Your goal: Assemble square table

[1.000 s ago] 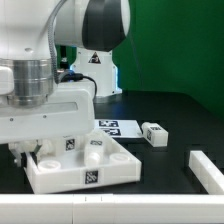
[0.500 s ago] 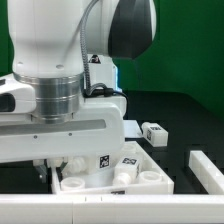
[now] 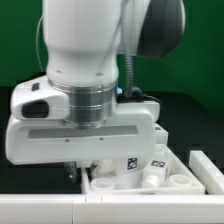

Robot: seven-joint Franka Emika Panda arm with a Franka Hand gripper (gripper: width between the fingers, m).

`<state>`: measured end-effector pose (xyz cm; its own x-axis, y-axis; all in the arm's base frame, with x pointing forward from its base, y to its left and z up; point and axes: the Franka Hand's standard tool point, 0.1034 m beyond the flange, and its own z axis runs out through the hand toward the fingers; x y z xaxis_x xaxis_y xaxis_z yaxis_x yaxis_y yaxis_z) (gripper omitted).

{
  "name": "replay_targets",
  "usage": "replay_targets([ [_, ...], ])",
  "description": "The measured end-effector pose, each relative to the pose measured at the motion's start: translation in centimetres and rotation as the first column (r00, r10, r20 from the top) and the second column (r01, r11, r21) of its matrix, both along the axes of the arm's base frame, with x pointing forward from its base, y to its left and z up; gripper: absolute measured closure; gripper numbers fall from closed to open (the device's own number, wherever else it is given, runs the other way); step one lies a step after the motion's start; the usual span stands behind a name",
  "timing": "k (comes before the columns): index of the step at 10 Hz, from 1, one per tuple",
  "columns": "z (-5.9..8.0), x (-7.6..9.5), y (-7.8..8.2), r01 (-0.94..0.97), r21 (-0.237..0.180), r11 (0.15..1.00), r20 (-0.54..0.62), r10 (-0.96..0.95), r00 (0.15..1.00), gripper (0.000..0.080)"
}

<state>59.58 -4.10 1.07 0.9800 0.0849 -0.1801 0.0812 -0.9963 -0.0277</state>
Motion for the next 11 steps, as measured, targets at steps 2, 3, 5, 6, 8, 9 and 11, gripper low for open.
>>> replay_targets([
  [2,0.0,-0.1,0.3,0.009,0.001,1.000,-0.025,-0.009,1.000,0.0745],
  [3,0.0,-0.2,0.3,0.003,0.003,1.000,-0.026,-0.003,1.000,0.0745],
  [5,0.0,-0.2,0.3,0.003,0.003,1.000,-0.026,-0.003,1.000,0.0745],
  [6,0.0,-0.2,0.3,0.003,0.003,1.000,-0.026,-0.003,1.000,0.0745],
  [8,0.3,-0.1,0.7,0.099,-0.017,0.995,-0.041,-0.100,0.994,0.0745],
  [9,0.3,0.0,1.1,0.143,-0.028,0.989,-0.075,-0.144,0.987,0.0745],
  [11,0.0,0.0,1.9,0.201,-0.055,0.978,-0.078,-0.205,0.976,0.0740],
])
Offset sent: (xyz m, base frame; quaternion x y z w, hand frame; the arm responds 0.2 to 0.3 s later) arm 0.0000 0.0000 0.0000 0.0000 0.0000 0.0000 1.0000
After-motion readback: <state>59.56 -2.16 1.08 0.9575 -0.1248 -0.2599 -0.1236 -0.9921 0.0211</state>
